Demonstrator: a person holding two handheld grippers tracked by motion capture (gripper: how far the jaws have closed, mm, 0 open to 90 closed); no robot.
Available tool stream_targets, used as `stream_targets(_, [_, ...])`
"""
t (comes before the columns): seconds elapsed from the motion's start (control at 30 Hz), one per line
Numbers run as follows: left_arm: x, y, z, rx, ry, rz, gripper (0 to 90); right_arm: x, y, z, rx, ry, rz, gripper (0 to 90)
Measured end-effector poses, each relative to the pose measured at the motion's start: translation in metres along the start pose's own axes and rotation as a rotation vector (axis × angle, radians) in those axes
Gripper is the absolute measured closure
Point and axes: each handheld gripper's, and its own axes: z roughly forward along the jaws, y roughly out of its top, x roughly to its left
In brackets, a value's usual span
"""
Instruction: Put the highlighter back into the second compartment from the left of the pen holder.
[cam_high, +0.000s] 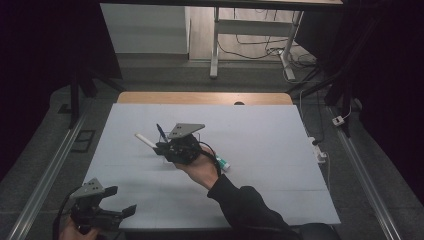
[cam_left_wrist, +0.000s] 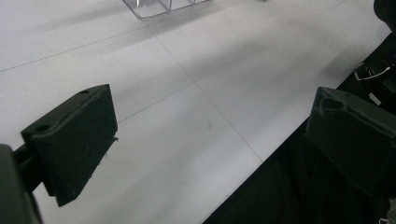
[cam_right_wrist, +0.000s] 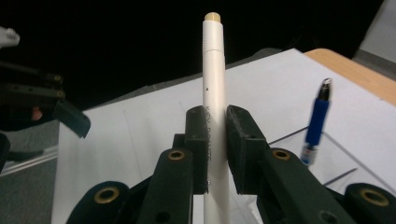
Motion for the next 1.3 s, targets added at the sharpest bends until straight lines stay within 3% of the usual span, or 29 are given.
stream_targets(0.33, [0.0, 0.0, 0.0, 0.0, 0.001, 0.0, 1.9, -0.013, 0.003, -0.008, -0.041, -0.05, 0.027, 78.8])
stream_targets(0.67, [0.0, 0.0, 0.0, -0.001, 0.0, 0.0, 1.9, -0.031, 0.001, -0.008, -0.069, -0.134, 0.039, 78.8])
stream_targets(0.9, [0.0, 0.0, 0.0, -0.001, -0.002, -0.003, 1.9, -0.043, -0.002, 0.0, -0.087, -0.198, 0.043, 78.8])
stream_targets(1.3, [0.0, 0.0, 0.0, -0.003, -0.004, -0.003, 2.0, -0.059, -0.014, 0.026, -0.084, -0.244, 0.08, 78.7])
